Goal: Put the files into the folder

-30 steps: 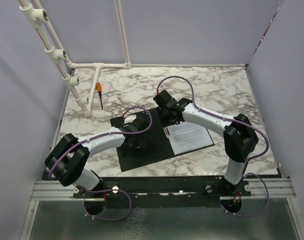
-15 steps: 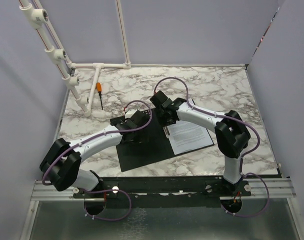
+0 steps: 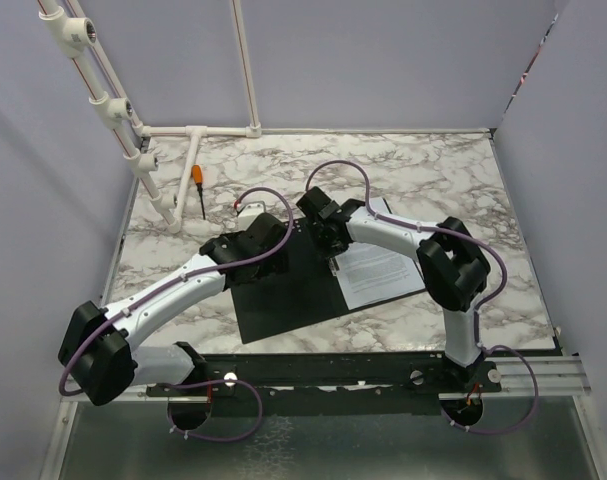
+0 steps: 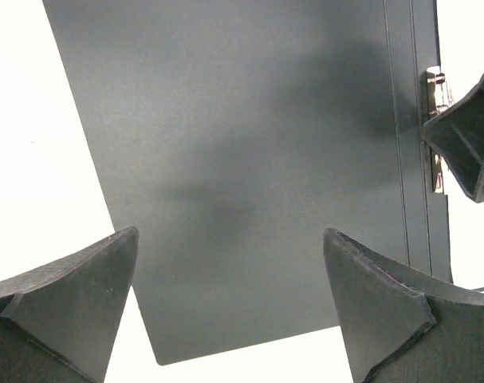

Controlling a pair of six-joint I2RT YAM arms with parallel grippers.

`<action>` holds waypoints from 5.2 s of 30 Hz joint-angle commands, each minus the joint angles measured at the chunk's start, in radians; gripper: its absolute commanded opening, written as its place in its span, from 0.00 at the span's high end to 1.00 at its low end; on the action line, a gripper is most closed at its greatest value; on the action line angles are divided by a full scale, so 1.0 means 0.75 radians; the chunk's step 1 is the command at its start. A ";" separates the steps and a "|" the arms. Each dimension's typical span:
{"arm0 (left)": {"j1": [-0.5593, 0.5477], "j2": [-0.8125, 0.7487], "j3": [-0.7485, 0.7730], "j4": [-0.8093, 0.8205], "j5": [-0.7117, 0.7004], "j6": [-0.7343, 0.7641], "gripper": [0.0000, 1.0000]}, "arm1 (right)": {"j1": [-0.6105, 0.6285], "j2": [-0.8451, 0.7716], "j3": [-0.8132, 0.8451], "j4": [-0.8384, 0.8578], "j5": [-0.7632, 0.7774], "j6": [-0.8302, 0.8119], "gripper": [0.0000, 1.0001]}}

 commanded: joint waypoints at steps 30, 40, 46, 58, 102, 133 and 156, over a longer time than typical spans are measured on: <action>0.008 -0.146 0.028 -0.070 -0.172 -0.010 0.01 | -0.012 0.015 -0.049 0.046 0.028 0.028 0.99; 0.172 -0.222 -0.069 -0.017 -0.058 -0.023 0.01 | -0.014 -0.133 -0.045 0.008 0.020 0.013 0.99; 0.341 -0.234 -0.096 0.042 0.112 0.043 0.01 | -0.031 -0.277 -0.090 -0.012 0.044 0.006 0.99; 0.664 -0.239 -0.117 0.190 0.652 0.114 0.01 | -0.168 -0.578 -0.146 -0.083 -0.035 -0.052 0.99; 0.796 -0.299 -0.289 0.619 1.531 -0.198 1.00 | -0.384 -0.698 -0.302 0.027 -0.453 -0.040 0.99; 0.800 -0.255 0.117 -0.213 1.143 0.408 1.00 | -0.078 -0.322 -0.241 0.198 -0.414 0.181 0.71; 0.644 -0.147 0.440 -0.477 0.772 0.550 1.00 | -0.282 -0.706 -0.627 0.131 -0.195 0.055 0.32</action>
